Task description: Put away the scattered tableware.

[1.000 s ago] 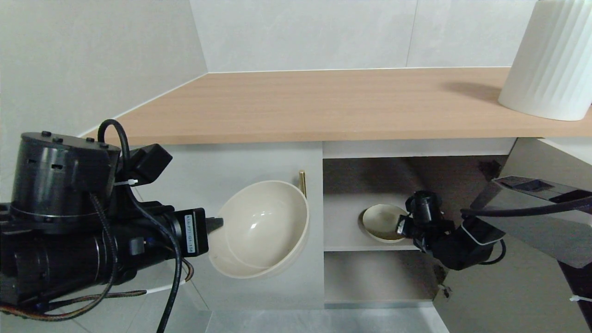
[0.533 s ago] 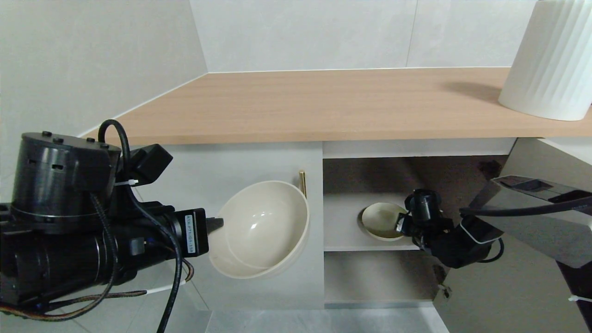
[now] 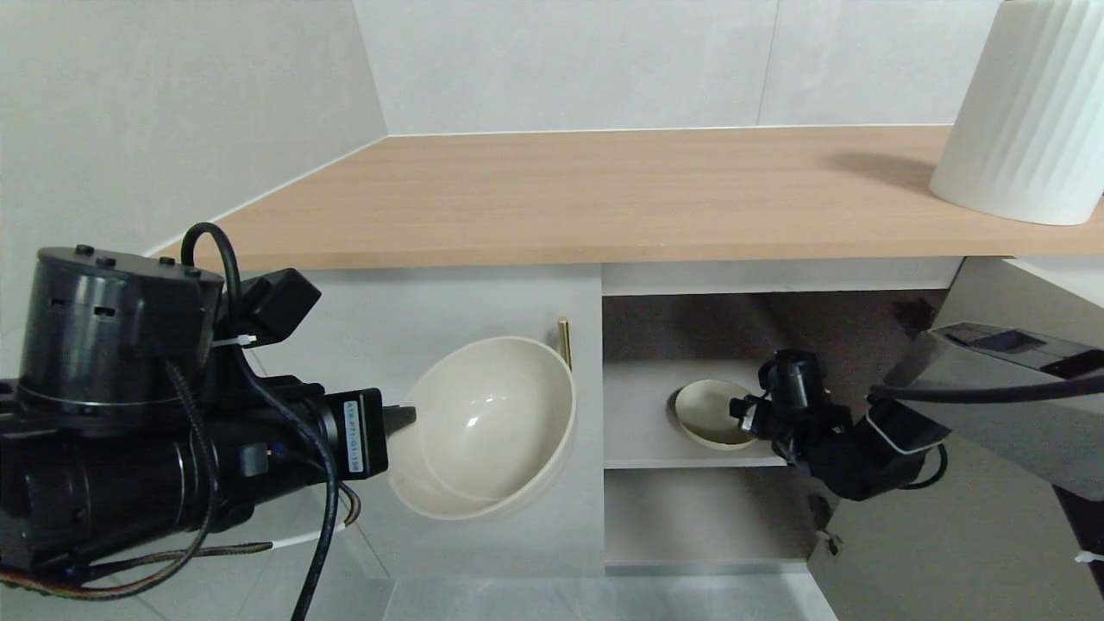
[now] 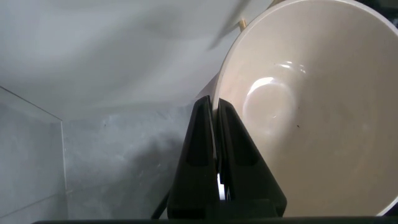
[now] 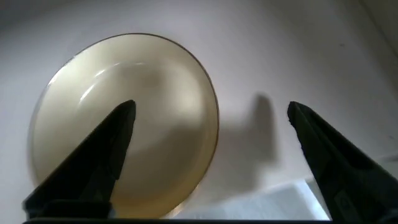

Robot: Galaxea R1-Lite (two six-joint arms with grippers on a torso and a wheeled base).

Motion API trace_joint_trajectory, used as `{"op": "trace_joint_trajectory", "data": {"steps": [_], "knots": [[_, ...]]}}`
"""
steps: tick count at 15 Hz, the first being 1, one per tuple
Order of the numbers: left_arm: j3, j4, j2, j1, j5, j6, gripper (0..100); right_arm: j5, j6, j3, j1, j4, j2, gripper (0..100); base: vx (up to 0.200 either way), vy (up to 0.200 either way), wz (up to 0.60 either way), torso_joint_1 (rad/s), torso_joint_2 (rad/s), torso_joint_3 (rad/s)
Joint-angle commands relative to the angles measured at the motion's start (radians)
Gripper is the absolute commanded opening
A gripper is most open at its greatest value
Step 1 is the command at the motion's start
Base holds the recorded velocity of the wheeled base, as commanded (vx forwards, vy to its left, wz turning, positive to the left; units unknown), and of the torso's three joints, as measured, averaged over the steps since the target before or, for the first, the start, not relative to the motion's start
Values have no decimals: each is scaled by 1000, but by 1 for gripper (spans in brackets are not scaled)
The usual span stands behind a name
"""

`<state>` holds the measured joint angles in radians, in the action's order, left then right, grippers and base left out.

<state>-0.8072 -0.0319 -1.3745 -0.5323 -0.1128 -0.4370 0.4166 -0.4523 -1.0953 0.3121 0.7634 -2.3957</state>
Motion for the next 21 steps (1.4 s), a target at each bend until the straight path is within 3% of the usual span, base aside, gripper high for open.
{"op": "trace_joint_trajectory", "data": {"steps": [1,5,6,8,11,12,13,18,21], "knots": [[0,0,5,-5,-2,26,0,-16,3,81,44,-9,145,100,0,0,0,0,0,0],[3,-29,-44,-54,-5,67,0,-104,3,160,130,-176,394,100,0,0,0,0,0,0],[11,-59,-78,-81,-7,89,0,-156,11,161,153,-323,512,100,0,0,0,0,0,0],[2,-95,-126,-95,-8,98,0,-233,69,146,156,-461,649,100,0,0,0,0,0,0],[-70,-129,-225,-123,-15,198,0,-285,165,81,162,-638,765,100,0,0,0,0,0,0],[-72,-129,-271,-133,-22,253,0,-286,165,86,183,-678,790,100,0,0,0,0,0,0],[-70,-131,-301,-140,-31,270,0,-280,167,87,203,-693,800,100,0,0,0,0,0,0],[-75,-198,-420,-242,-127,270,0,-245,169,94,352,-799,831,100,0,0,0,0,0,0],[-75,-218,-436,-271,-177,267,0,-191,167,107,398,-799,779,100,0,0,0,0,0,0]]}}
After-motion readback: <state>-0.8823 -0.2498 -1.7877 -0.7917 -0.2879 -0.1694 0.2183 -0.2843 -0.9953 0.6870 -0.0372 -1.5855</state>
